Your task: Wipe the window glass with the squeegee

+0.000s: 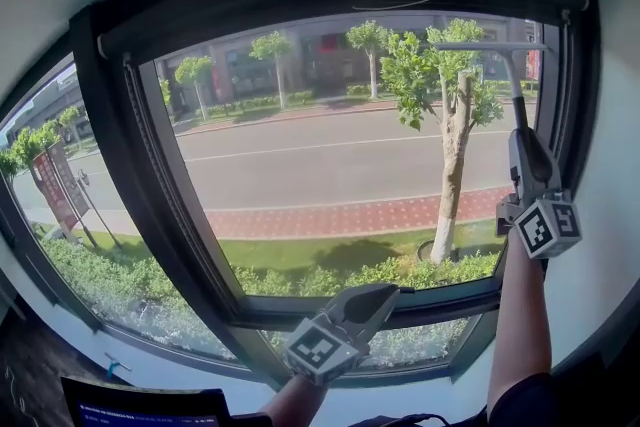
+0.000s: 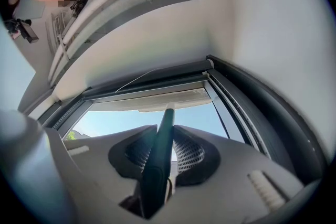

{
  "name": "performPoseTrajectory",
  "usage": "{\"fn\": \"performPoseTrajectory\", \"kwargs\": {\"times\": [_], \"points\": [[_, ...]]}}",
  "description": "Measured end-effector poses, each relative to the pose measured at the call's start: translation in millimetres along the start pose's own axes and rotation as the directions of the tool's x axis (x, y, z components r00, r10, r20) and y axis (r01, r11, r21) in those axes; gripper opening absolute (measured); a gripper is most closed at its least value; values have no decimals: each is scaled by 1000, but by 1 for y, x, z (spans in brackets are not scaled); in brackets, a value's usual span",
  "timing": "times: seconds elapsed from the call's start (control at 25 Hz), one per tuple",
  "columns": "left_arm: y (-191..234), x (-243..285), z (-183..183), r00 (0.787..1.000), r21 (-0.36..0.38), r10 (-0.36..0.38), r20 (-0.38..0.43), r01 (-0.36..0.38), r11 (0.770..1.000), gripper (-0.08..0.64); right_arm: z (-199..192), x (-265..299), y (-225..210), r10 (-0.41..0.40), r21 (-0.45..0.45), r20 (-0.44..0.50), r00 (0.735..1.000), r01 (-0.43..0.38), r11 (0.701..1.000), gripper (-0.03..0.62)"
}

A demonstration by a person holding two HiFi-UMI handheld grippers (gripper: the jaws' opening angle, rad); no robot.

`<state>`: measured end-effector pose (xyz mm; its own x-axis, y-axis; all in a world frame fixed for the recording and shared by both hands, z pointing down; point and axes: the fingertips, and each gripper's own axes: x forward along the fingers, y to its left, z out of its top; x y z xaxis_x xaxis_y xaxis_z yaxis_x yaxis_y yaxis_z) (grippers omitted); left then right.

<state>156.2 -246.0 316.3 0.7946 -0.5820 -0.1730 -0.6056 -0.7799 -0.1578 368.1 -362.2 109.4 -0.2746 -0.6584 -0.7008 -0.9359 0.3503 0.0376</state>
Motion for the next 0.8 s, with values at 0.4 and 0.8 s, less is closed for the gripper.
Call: {"fn": "performPoseTrajectory", "kwargs": {"times": [0.4,0.8], "points": [[-6,2,-3,1000,-1,-21,-5,21,1000,3,-21,-28,-2,-39,1,-30,999,39,999,98],[-11,4,-13,998,-17,-47,-33,47,999,3,-42,-52,-1,-69,15,-67,995,70,997,98]]}}
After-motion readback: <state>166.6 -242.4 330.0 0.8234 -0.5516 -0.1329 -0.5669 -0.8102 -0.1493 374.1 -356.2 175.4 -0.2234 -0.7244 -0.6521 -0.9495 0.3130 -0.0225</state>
